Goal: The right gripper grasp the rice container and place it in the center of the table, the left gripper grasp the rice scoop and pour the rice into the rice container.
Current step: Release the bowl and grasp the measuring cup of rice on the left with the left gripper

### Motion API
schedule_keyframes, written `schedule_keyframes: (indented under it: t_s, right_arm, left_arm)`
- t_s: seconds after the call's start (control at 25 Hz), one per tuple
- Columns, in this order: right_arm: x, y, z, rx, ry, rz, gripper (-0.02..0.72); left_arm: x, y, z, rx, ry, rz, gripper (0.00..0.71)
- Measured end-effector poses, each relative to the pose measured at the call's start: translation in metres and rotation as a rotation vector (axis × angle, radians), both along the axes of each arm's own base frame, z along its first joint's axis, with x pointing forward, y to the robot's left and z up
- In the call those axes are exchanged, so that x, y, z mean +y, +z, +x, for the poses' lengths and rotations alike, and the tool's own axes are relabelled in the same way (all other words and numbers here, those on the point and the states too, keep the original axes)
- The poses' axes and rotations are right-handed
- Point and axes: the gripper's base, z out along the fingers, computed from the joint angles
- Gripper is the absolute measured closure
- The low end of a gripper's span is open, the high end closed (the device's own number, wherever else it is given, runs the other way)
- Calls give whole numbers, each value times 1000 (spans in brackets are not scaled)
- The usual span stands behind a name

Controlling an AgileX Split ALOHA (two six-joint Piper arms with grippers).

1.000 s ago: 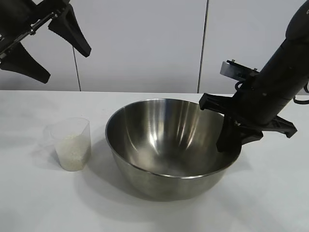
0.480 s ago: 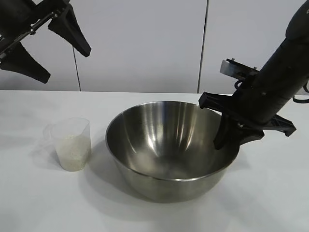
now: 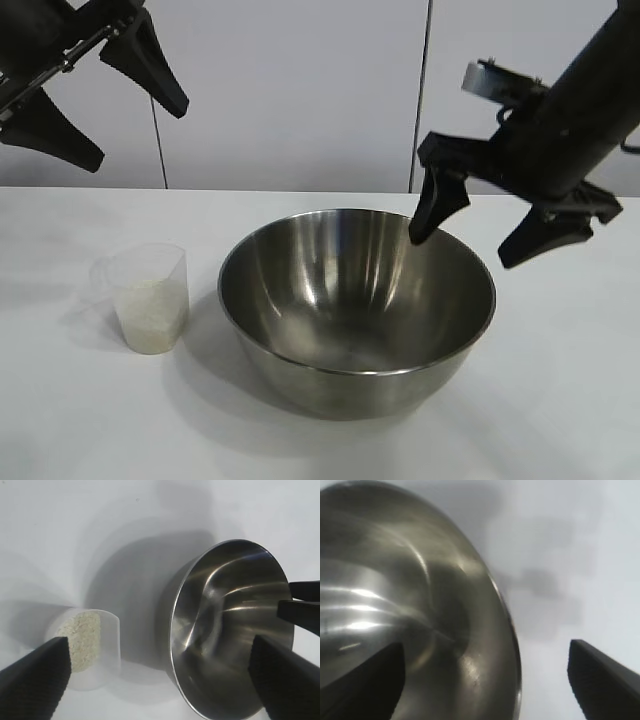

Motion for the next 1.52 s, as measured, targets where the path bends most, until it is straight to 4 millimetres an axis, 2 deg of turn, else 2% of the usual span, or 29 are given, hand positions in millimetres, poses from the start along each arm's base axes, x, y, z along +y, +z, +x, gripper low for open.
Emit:
schedule_keyframes:
  t_s: [0.12,0.28,0.36,0.48,0.64,0.76,0.88,1.0,1.12,1.28,1.4,1.52]
  right_arm:
    - [-32,17,3,19,-73,-53,39]
    - [-72,22,-5,87,-174,-73,39]
    - [-82,28,-12,97,-201,-70,39]
    - [-86,52,-30,57,-214,-62,41]
    - [-82,94,-79,-70,-216,-45,42]
    - [-78,116,-133,-168,-217,-37,42]
    - [-74,122,-196,-271,-228,-27,42]
    - [-70,110,-257,-394,-252,-5,42]
    - [-68,84,-303,-470,-257,-4,42]
    - [-66,38,-338,-509,-258,-6,42]
    - [-65,9,-354,-554,-257,-4,43]
    - [-64,-10,-366,-609,-231,-22,43]
  left_arm:
    - [0,0,0,0,0,0,16]
    - [0,0,0,0,0,0,16]
    - [0,0,0,0,0,0,16]
    - [0,0,0,0,0,0,16]
    - [0,0,0,0,0,0,16]
    - [0,0,0,0,0,0,16]
    - [0,0,0,0,0,0,16]
    - [0,0,0,0,0,0,16]
    - [0,0,0,0,0,0,16]
    - [0,0,0,0,0,0,16]
    - [0,0,0,0,0,0,16]
    - [0,0,0,0,0,0,16]
